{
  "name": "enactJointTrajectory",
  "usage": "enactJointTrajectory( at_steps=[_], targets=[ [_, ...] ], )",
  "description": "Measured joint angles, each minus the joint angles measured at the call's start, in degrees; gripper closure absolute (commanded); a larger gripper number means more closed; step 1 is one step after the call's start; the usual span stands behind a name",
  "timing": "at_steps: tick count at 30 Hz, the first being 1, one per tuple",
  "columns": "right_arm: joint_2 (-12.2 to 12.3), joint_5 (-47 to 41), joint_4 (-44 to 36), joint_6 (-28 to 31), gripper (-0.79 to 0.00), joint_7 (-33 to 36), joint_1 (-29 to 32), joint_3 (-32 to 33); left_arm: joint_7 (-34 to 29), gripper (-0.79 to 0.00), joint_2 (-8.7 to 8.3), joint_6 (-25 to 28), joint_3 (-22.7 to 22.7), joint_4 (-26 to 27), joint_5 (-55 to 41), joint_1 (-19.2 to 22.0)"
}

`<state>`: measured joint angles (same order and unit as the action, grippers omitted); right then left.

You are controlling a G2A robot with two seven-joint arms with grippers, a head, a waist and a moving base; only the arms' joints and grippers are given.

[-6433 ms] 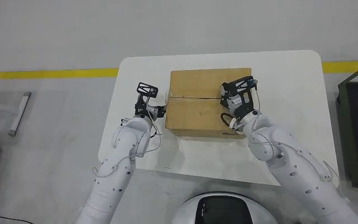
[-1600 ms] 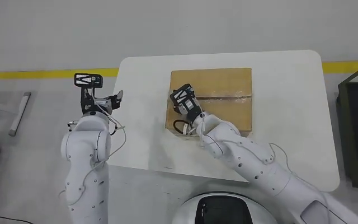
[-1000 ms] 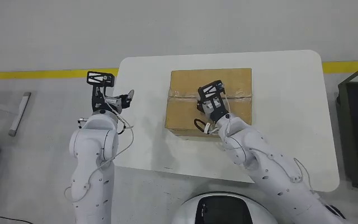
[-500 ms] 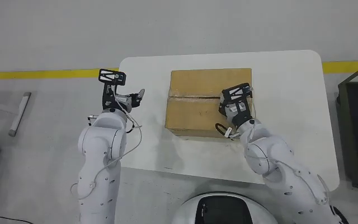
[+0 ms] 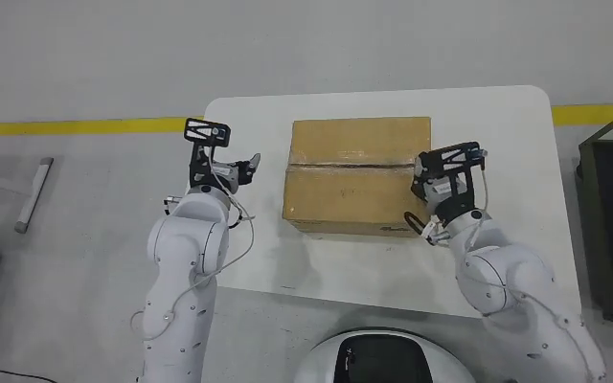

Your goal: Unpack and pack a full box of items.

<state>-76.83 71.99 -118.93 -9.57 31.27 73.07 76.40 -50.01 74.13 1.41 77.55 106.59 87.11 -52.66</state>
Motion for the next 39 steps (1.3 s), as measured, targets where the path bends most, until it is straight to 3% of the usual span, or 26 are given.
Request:
enactJointTrajectory(
  at_steps=[5, 12, 16, 30, 39],
  targets=[
    [-0.4, -1.5, 0.4, 1.7, 0.0, -0.8, -2.4, -2.6, -0.4, -0.785, 0.01, -0.5, 0.3, 0.2, 1.0, -0.1],
    [-1.7, -0.7, 14.0, 2.9, 0.0, -7.5, -11.0, -10.5, -0.7, -0.785, 0.11, -0.9, 0.1, 0.8, 1.5, -0.3],
    [-1.9, 0.2, 17.1, 1.1, 0.0, -6.9, -11.2, -10.0, -0.7, -0.785, 0.24, -1.5, -0.3, 1.0, 1.6, -0.3],
    [-0.4, 0.3, 4.1, -2.9, 0.0, -2.5, -0.4, 2.8, -0.4, -0.785, 0.73, -1.9, -2.0, 0.3, 1.5, 0.1],
    [-0.1, -0.1, -0.6, 0.0, 0.0, -3.6, 0.1, 5.5, 0.4, -0.785, 1.01, -3.0, -2.3, 1.8, 1.5, -0.1]
  ],
)
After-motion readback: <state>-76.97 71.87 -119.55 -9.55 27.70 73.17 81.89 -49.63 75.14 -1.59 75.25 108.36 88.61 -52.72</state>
